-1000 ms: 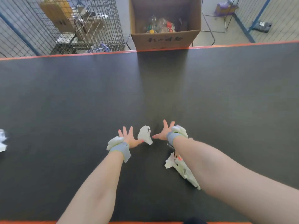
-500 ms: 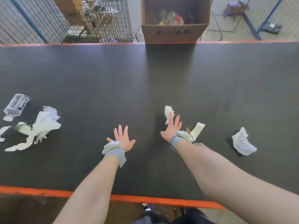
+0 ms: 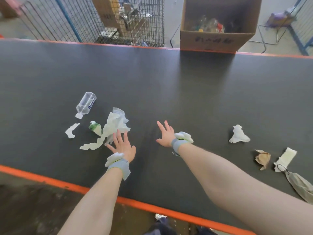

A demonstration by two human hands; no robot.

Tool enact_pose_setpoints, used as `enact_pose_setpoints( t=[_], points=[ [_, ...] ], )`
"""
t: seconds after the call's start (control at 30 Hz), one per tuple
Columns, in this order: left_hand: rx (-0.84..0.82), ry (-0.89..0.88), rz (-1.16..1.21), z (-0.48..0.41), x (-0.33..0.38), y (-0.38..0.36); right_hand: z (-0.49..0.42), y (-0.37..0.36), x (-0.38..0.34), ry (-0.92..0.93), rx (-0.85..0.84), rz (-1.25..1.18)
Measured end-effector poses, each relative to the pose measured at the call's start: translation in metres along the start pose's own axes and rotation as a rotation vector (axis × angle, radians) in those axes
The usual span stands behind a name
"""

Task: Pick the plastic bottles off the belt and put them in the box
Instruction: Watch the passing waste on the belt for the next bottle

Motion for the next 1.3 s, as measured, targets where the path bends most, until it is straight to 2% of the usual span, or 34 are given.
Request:
enact_pose_setpoints(
  t=[0.1, 0.23, 0.33, 0.4, 0.5, 0.53, 0.57, 0.67, 0.77, 0.87, 1.0, 1.17, 1.23, 1.3],
  points=[
    [0.059, 0.015, 0.023, -0.011, -0.009, 0.01, -0.016, -0.003, -0.035, 0.145, -0.02, 0.09],
    [0.093, 0.057, 0.117, -0.026, -0.018, 0.013, -0.034, -0.02, -0.068, 0.223, -0.044, 0.133],
    [0.091, 0.084, 0.178, -0.03, -0.017, 0.013, -0.038, -0.034, -0.062, 0.165, -0.08, 0.188],
    [0.088, 0.068, 0.174, -0.032, -0.013, 0.013, -0.036, -0.036, -0.037, 0.002, -0.072, 0.168],
    [0.046, 0.028, 0.175, -0.042, -0.003, 0.008, -0.02, -0.017, 0.004, -0.321, 0.142, 0.118],
    [0.036, 0.018, 0.18, -0.044, -0.001, 0.008, -0.014, -0.009, 0.009, -0.373, 0.218, 0.149],
    [0.026, 0.0, 0.191, -0.046, 0.008, 0.008, -0.011, 0.002, 0.012, -0.382, 0.277, 0.188],
    [0.006, -0.031, 0.252, -0.049, 0.036, 0.011, -0.02, 0.026, 0.002, -0.235, 0.36, 0.209],
    [-0.016, -0.03, 0.29, -0.048, 0.06, 0.01, -0.041, 0.033, -0.013, -0.104, 0.346, 0.018],
    [-0.038, -0.059, 0.297, -0.051, 0.077, 0.007, -0.057, 0.034, -0.024, -0.087, 0.264, -0.177],
    [-0.114, -0.059, 0.247, -0.058, 0.092, 0.001, -0.065, 0.038, -0.009, -0.229, 0.219, -0.247],
    [-0.179, -0.08, 0.199, -0.067, 0.128, -0.001, -0.061, 0.063, 0.051, -0.475, 0.298, -0.286],
    [-0.201, -0.091, 0.203, -0.074, 0.151, 0.001, -0.066, 0.075, 0.068, -0.541, 0.353, -0.441],
    [-0.236, -0.103, 0.245, -0.084, 0.186, 0.007, -0.079, 0.098, 0.08, -0.56, 0.479, -0.62]
  ],
)
Point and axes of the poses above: each hand's wrist, its own z-axis away from the middle knuckle, its own y-axis out of the back of the hand, x = y × z, the point moved 6 cm from there along -z, towards the middle knuckle, and after that the axes turned 10 degrees about y, right-handed, at the moved point
